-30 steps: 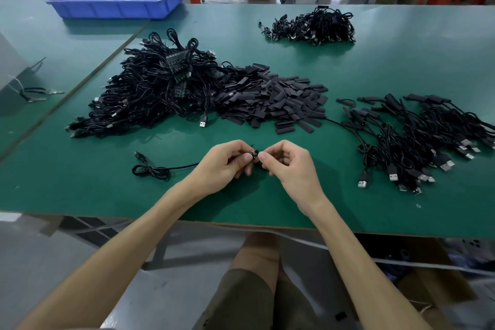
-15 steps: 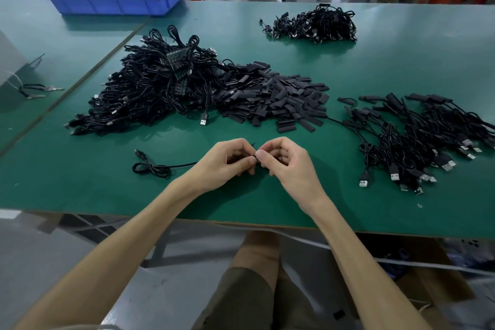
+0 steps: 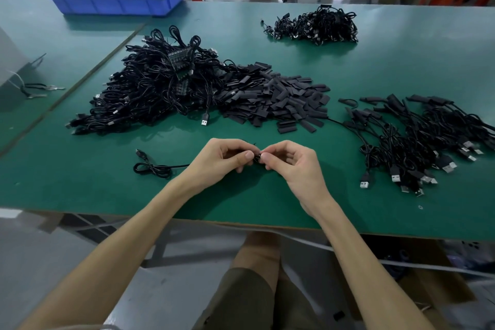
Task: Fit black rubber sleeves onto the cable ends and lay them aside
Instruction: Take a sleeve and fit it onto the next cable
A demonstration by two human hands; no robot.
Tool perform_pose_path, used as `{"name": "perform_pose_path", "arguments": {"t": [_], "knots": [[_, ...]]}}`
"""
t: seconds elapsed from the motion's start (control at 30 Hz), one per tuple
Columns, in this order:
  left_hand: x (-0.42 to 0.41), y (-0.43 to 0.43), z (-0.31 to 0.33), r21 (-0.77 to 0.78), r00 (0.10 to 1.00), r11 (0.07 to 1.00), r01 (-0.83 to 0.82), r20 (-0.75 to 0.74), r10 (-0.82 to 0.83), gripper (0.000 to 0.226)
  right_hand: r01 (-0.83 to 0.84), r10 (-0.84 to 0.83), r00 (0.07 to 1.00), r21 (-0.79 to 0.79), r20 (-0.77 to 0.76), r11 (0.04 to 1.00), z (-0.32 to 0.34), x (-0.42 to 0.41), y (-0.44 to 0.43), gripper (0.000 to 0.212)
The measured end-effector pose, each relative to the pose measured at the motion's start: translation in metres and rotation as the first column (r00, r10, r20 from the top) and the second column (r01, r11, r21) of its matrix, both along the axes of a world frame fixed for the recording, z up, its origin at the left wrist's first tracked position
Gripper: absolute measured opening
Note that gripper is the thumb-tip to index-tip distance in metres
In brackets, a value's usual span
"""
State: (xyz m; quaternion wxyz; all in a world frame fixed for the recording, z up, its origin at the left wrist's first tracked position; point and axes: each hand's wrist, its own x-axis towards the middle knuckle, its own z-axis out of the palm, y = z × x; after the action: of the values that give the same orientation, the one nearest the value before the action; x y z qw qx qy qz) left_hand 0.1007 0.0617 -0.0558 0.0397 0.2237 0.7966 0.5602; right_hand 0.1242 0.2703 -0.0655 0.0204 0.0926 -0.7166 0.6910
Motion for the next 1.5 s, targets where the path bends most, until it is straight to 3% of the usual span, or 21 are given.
{"name": "perform_pose_path", "arguments": {"t": [0.3,0.57,0.8,1.13,1.5], "knots": [[0.0,0.003,-0.002,0.032,0.998,0.999,0.044,0.035,-0.045,0.018,0.014,-0.015,1.0,0.061,0.008,0.998,-0.002,-0.001,-0.001,0.007],[-0.001,0.003,-0.004,0.023,0.999,0.999,-0.031,0.018,0.031,0.019,0.034,-0.034,0.999,-0.004,0.01,0.999,-0.001,-0.001,-0.002,0.007],[-0.004,0.0,-0.007,0.225,0.978,0.958,-0.178,0.145,0.148,0.015,0.084,-0.082,0.996,-0.078,0.031,0.993,0.001,0.0,-0.001,0.011],[-0.004,-0.005,-0.004,0.351,0.972,0.927,-0.136,0.229,0.056,0.01,0.097,-0.096,0.995,-0.071,0.018,0.993,0.003,0.001,0.0,0.011],[-0.004,-0.008,-0.001,0.305,0.972,0.952,-0.03,0.232,-0.043,0.011,0.06,-0.058,0.998,-0.139,0.016,0.988,0.004,0.0,0.001,0.017]]}}
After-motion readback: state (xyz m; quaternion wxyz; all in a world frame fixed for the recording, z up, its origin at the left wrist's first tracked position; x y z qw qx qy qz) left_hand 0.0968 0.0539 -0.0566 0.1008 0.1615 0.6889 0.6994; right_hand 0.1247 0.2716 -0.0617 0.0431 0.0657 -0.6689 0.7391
